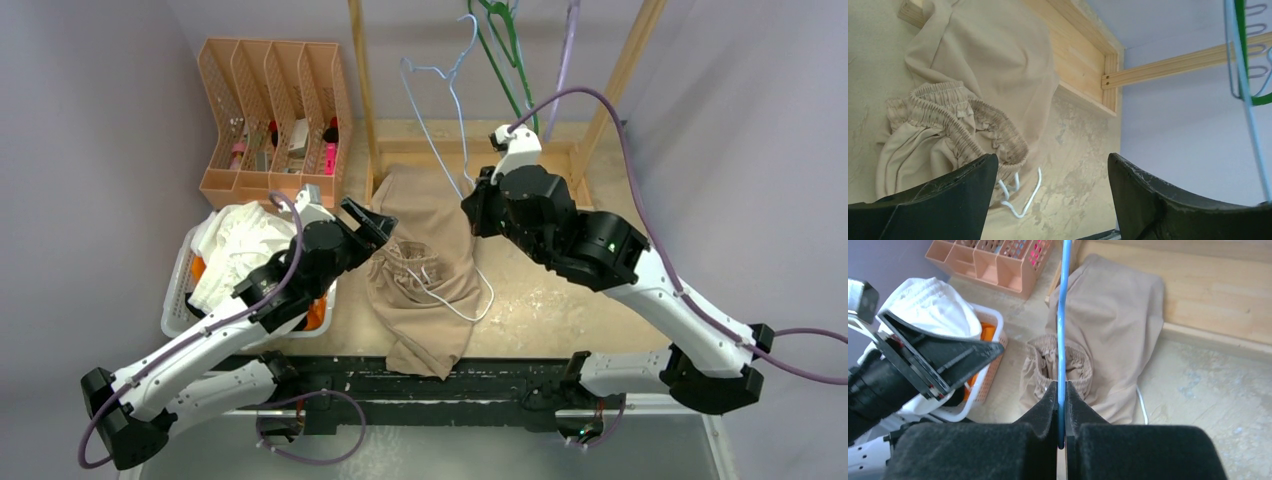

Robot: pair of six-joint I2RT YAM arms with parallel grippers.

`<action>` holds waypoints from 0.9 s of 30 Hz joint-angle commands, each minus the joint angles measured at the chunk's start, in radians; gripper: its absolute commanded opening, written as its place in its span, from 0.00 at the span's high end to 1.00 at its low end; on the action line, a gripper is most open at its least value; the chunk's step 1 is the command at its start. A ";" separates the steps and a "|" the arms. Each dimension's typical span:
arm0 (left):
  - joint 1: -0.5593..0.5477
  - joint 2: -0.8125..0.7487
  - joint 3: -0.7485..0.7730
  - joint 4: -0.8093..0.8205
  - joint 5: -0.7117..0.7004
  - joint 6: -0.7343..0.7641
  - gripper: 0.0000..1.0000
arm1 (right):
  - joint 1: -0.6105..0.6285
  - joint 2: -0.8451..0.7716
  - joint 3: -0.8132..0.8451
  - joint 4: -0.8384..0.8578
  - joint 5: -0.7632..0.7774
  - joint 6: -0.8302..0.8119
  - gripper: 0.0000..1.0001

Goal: Remove the shorts from the hanger
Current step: Place the hanger on the clothes rod.

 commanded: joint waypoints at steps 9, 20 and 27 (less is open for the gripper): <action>-0.002 0.061 0.049 -0.015 0.123 0.116 0.20 | -0.046 0.211 0.362 -0.109 0.124 -0.157 1.00; -0.002 0.054 0.049 0.001 0.155 0.134 0.14 | -0.183 0.311 0.506 -0.052 -0.039 -0.241 1.00; -0.001 0.050 0.059 0.003 0.145 0.124 0.14 | -0.262 0.368 0.522 -0.039 -0.136 -0.320 1.00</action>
